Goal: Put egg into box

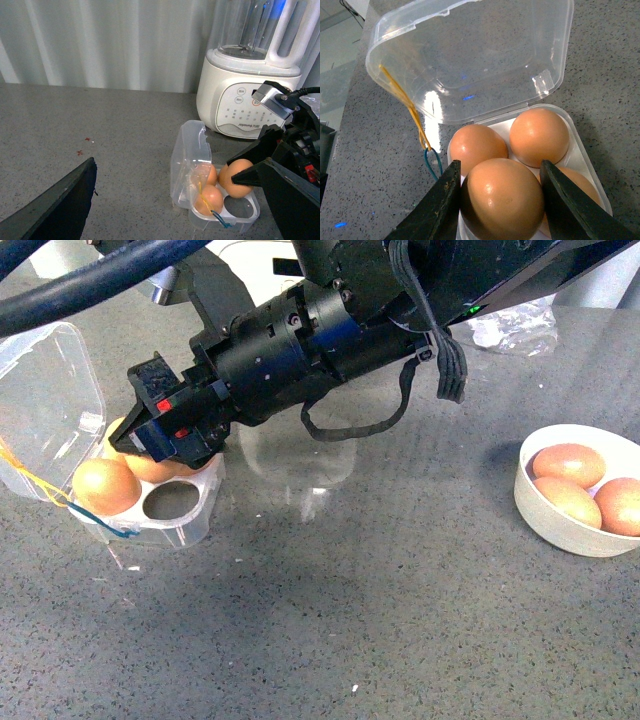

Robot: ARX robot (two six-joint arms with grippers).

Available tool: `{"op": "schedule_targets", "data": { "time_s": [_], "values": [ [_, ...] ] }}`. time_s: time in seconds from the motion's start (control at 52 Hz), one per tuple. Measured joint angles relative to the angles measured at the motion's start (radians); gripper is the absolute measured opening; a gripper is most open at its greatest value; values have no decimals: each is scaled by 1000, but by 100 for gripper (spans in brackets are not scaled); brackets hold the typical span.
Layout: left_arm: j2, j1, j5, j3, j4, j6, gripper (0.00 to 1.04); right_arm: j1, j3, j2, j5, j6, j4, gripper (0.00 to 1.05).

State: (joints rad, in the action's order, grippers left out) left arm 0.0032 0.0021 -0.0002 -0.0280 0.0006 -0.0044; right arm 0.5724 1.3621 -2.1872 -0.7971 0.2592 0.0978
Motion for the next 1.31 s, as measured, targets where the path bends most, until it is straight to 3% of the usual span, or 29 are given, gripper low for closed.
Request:
{"op": "schedule_targets", "data": {
  "time_s": [0.212, 0.327, 0.538, 0.654, 0.827, 0.865, 0.885, 0.904, 0.923, 0.962, 1.019, 1.096, 1.308],
  "values": [
    [0, 0, 0, 0, 0, 0, 98, 0, 2, 0, 2, -9, 23, 82],
    [0, 0, 0, 0, 0, 0, 98, 0, -1, 9, 10, -20, 45, 99],
    [0, 0, 0, 0, 0, 0, 98, -17, -138, 175, 84, -89, 189, 97],
    [0, 0, 0, 0, 0, 0, 98, -59, -293, 329, 221, -217, 362, 97],
    [0, 0, 1, 0, 0, 0, 98, -83, -348, 385, 271, -292, 398, 97],
    [0, 0, 0, 0, 0, 0, 98, -64, -380, 380, 431, -286, 484, 93],
    [0, 0, 0, 0, 0, 0, 98, -60, -388, 380, 462, -284, 503, 91],
    [0, 0, 0, 0, 0, 0, 98, -53, -425, 381, 585, -280, 592, 88],
    [0, 0, 1, 0, 0, 0, 98, -47, -476, 389, 791, -273, 688, 82],
    [0, 0, 0, 0, 0, 0, 98, -49, -575, 426, 999, -266, 813, 73],
    [0, 0, -2, 0, 0, 0, 98, -78, -676, 494, 1176, -263, 894, 63],
    [-1, 0, -1, 0, 0, 0, 98, -131, -770, 579, 1217, -263, 929, 50],
    [0, 0, -2, 0, 0, 0, 98, -263, -1033, 793, 1088, -262, 949, 6]
  ]
}}
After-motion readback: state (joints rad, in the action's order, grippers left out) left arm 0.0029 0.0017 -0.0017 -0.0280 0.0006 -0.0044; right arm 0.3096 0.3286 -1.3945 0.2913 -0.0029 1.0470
